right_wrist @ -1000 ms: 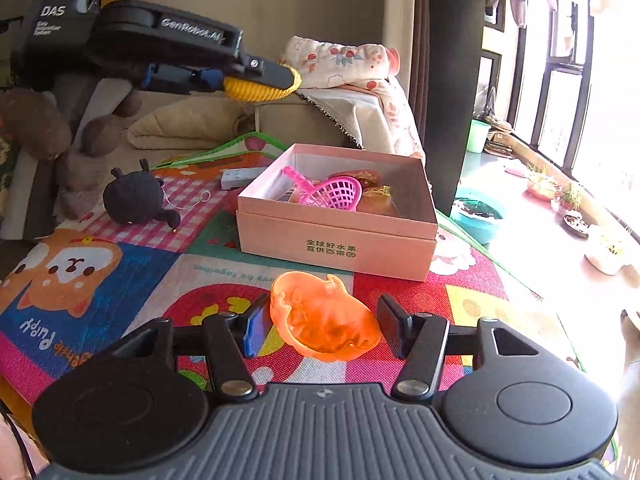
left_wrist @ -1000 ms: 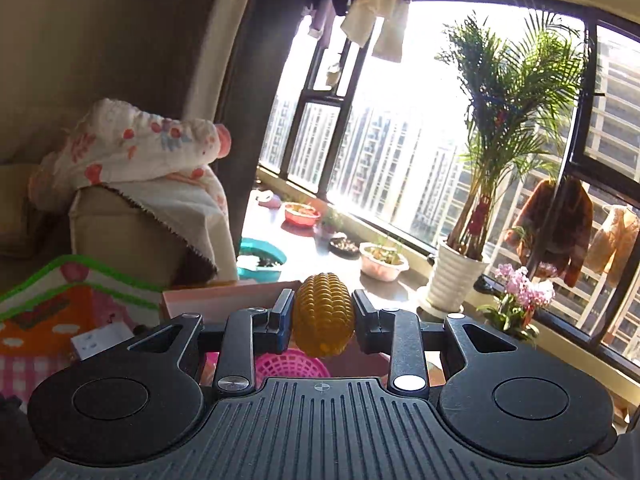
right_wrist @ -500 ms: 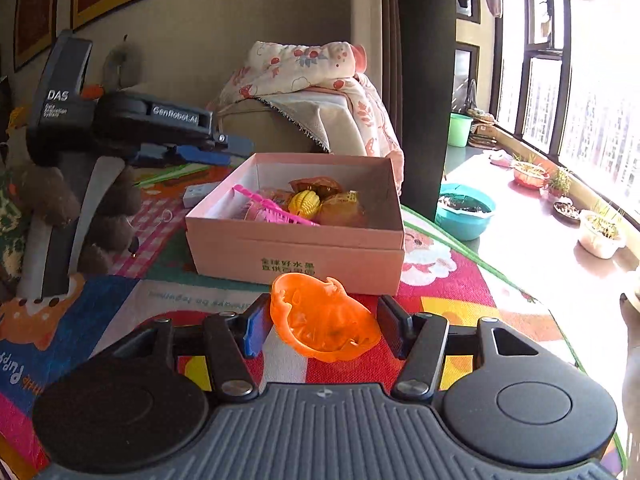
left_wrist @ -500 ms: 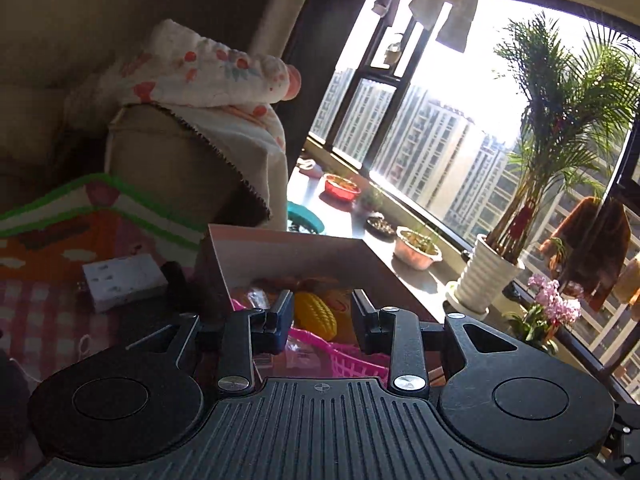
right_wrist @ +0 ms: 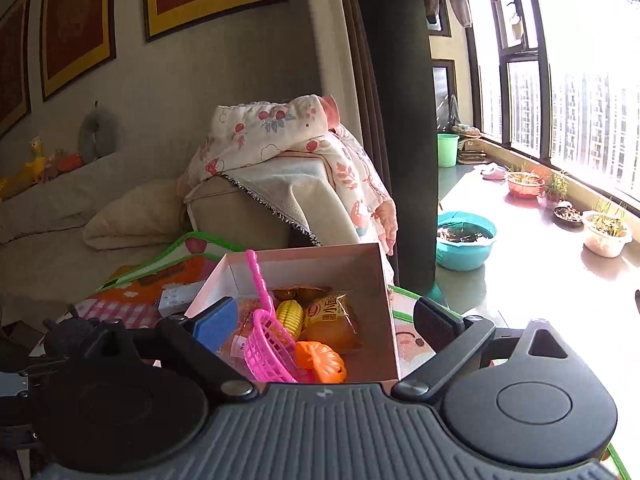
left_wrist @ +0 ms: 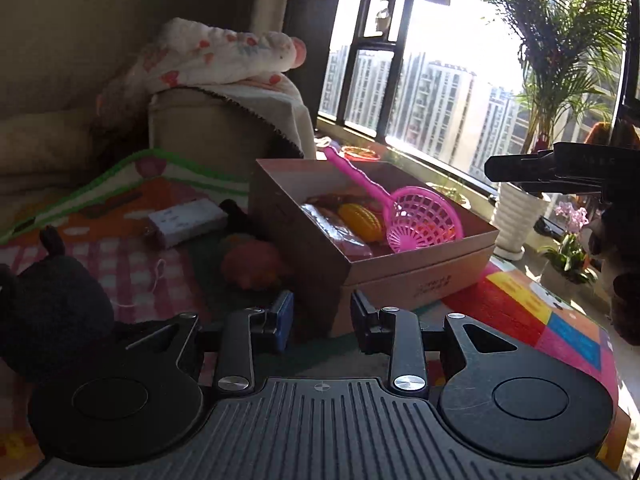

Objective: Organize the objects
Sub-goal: 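Grasp the pink-and-green toy figure with the left tool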

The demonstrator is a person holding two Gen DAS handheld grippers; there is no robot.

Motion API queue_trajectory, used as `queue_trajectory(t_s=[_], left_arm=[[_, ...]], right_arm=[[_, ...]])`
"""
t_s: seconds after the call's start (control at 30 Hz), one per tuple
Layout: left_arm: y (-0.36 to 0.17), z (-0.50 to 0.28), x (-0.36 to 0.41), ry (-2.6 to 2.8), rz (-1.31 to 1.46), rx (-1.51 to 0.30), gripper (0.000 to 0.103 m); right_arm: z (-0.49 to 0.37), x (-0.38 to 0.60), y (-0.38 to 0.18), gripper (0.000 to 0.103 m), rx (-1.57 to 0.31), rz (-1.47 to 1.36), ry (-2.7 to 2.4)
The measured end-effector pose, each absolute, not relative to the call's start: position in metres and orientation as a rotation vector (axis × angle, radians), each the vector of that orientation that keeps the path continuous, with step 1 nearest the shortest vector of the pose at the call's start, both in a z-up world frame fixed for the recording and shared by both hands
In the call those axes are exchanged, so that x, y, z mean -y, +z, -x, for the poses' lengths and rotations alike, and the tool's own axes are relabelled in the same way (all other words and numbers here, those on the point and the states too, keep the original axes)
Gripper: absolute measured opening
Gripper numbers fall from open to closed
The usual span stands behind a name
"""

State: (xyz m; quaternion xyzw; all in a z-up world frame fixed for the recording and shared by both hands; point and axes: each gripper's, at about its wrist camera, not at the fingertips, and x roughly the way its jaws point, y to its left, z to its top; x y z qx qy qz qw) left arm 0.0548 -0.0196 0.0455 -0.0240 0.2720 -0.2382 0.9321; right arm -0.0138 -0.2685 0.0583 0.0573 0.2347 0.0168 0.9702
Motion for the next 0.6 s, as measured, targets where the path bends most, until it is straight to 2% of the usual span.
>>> queue_trajectory(t_s=[0.33,0.53,0.6], left_arm=[[0.046,-0.091,0.001,-0.406,0.176,-0.555,0.034],[0.040,-0.150,-0.009,-0.331,0.402,-0.734,0.035],[0.037,-0.161,-0.006,-0.316,0.427,-0.757,0.042]], right_arm=[[0.061,0.232,-0.002,0.101,-0.579,0.003,0.081],[0.071,0.207,-0.018,0.103,-0.575,0.059,0.094],[0.072,0.207,-0.018,0.103,-0.576,0.054,0.107]])
